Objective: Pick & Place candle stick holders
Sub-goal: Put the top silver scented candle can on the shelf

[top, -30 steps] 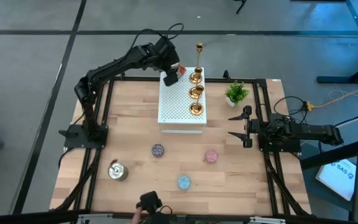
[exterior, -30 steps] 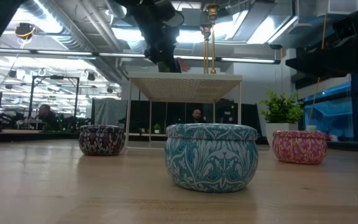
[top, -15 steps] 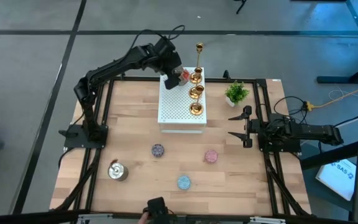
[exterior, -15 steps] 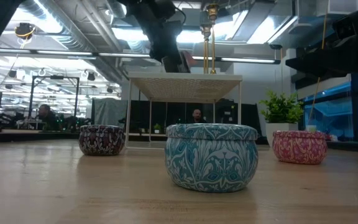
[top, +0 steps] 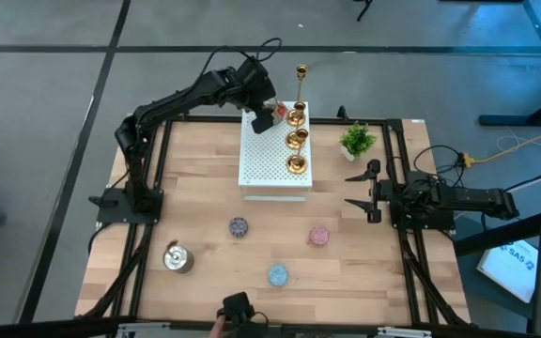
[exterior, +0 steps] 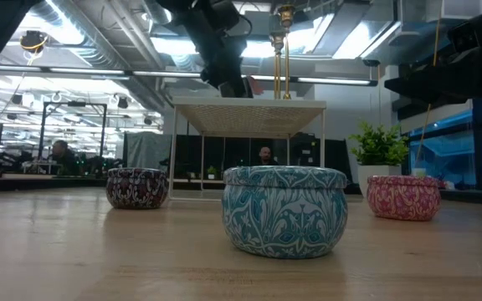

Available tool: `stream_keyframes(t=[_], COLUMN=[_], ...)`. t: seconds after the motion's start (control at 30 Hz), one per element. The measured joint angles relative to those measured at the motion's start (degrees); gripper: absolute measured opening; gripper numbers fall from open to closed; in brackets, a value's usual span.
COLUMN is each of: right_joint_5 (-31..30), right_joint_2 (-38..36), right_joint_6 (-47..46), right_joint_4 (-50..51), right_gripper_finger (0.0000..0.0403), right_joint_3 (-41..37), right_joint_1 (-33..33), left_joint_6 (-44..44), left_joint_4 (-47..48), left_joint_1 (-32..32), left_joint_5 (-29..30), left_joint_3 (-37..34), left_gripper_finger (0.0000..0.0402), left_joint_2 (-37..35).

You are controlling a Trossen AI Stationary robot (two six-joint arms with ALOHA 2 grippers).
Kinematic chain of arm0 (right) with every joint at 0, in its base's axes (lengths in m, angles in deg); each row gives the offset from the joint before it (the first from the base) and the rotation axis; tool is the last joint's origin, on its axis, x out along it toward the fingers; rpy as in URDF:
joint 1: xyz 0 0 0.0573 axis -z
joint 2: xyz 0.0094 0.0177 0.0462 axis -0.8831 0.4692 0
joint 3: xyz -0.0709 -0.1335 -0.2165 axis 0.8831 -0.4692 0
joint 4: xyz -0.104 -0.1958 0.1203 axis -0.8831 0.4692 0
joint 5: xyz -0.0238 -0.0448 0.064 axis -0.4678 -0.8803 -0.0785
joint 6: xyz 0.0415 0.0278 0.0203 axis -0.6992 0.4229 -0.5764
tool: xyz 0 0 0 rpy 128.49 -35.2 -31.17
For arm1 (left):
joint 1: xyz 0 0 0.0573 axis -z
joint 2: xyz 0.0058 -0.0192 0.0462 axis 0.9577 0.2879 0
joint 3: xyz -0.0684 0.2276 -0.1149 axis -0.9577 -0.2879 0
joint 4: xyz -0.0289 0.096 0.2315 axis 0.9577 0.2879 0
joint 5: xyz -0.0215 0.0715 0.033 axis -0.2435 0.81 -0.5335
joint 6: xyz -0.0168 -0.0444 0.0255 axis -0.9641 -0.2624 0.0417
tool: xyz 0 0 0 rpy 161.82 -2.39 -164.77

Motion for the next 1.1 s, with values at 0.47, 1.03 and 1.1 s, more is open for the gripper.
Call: stream_keyframes(t=[0.47,1.03,1.1], right_joint_5=[0.0,0.0,0.0], right_joint_2=[0.0,0.0,0.0], right_joint_6=[0.0,0.0,0.0], right_joint_4=[0.0,0.0,0.0], right_gripper_finger=[0.0291,0.0291,0.0291], right_joint_3=[0.0,0.0,0.0], right_joint_1=[0.0,0.0,0.0], left_joint_6=[-2.2,-4.5,-4.6], left_joint_4=[-0.9,2.6,2.3], left_joint_1=[-1.1,-1.9,-1.9], left_joint_5=[-1.7,-3.5,-3.5], left_joint_3=[0.0,0.0,-0.1], left_gripper_finger=[0.0351,0.0376,0.0375], left_joint_2=[1.4,1.6,1.7])
